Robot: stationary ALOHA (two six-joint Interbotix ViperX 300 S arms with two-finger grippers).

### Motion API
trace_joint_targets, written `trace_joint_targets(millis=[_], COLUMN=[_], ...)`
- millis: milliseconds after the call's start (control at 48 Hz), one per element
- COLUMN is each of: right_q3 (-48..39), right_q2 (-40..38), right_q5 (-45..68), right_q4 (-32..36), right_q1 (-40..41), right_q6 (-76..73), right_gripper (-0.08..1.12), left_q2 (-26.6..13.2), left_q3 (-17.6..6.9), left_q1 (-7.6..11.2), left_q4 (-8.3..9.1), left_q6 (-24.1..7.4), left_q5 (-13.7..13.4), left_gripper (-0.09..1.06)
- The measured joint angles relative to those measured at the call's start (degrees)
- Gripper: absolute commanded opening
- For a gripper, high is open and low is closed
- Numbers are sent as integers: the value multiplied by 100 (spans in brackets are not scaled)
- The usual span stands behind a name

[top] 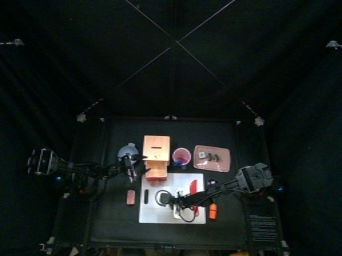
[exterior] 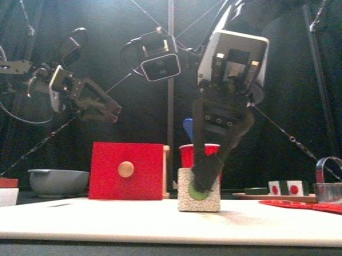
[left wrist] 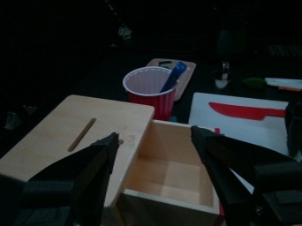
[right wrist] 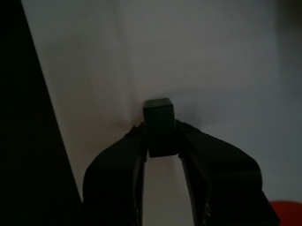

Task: Place sushi on board then cut the sushi with the knife then place the pieces on the plate
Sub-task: Place the 4 sushi pieces on the plate

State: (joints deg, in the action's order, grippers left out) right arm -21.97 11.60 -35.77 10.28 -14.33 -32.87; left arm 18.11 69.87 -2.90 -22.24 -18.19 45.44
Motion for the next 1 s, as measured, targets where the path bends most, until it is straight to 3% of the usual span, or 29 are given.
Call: trace_joint_targets(millis=[188, 521, 667, 812, 1000], right_q3=[-1230, -3718, -4263, -4562, -4764], right_q2=[-1547, -4729, -5273, -5273, -5027], right_q5=[-246, -1090, -1187, -703, 554], right_q4=[316, 896, 940, 1222, 1362], right_q1=[659, 2610, 3094, 4087, 5150], right_q6=[-624, -2188, -2382, -2391, -2373], right_gripper=[50, 50, 51, 54, 80], left_q2=[0, -35, -53, -53, -62], left_q3=[0, 62, 62, 53, 53], left_q1=[0, -18, -26, -26, -18], left_q4=[0, -9, -44, -44, -44], left_q6=[0, 0, 0, -18, -18], left_q5=[0, -26, -53, -62, -220], left_gripper=[98, 98, 98, 98, 98])
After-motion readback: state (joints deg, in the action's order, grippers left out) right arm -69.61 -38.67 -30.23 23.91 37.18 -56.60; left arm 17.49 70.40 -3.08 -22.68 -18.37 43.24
